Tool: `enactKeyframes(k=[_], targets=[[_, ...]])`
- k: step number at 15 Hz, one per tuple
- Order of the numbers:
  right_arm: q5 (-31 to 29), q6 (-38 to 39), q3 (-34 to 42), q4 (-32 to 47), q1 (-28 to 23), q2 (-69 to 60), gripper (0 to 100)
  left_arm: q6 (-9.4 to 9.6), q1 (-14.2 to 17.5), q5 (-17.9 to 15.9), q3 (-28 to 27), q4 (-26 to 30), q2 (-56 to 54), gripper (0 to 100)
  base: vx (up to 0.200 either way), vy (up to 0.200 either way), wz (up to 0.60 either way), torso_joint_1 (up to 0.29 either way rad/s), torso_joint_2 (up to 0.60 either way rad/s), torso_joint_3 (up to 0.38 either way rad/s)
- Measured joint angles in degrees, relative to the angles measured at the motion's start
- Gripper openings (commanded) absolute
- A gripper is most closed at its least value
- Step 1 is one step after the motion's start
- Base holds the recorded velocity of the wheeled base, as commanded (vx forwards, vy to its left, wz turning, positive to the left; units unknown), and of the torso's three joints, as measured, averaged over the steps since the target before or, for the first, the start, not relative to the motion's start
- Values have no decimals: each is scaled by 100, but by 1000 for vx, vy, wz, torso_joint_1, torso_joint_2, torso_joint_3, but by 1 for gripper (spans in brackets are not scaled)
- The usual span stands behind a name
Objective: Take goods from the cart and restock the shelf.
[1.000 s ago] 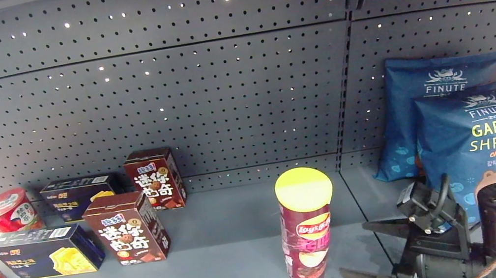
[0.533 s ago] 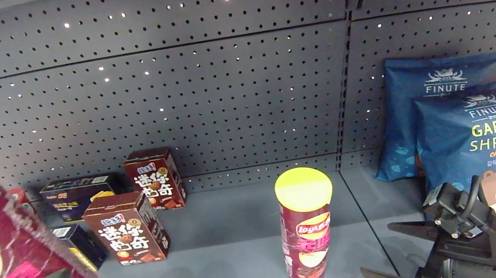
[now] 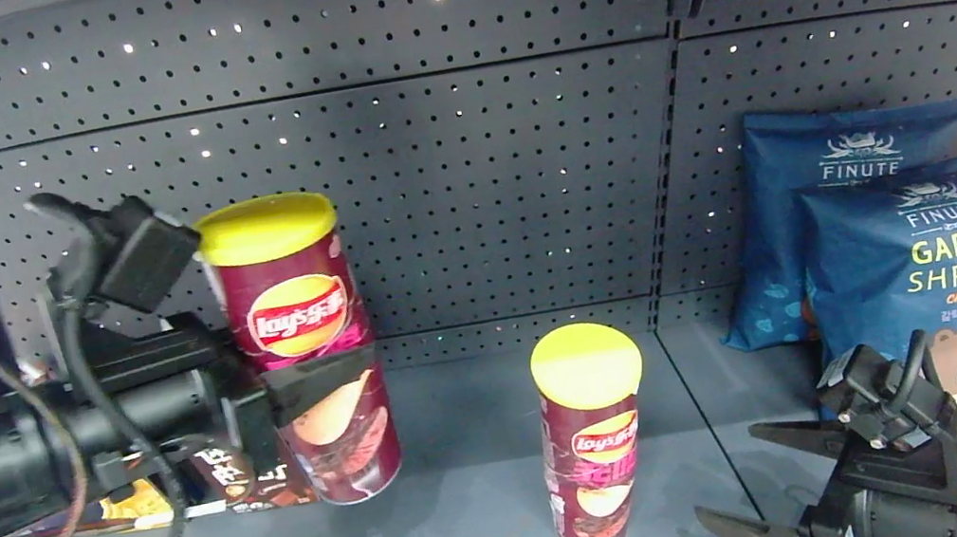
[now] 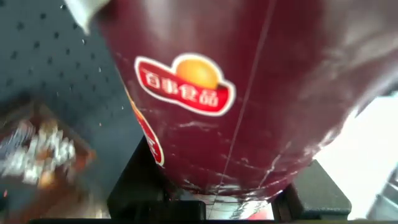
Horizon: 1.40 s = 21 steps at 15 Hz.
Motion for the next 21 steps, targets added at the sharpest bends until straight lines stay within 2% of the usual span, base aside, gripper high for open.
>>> enactKeyframes(k=[2,4,10,14,21], targets=[[2,1,0,-9,-6,0,100,-30,-291,117,-286,-174,613,0,0,0,0,0,0,0],[2,1,6,-9,-11,-2,100,20,-422,143,-719,-223,1156,0,0,0,0,0,0,0],[2,1,-11,-11,-20,9,100,49,-441,-123,-1990,-273,2533,0,0,0,0,0,0,0],[39,1,-55,-43,-88,72,100,49,-449,-411,-2934,-539,3440,0,0,0,0,0,0,0],[83,4,-138,-57,-96,234,100,54,-617,-463,-4208,-563,4662,0,0,0,0,0,0,0]])
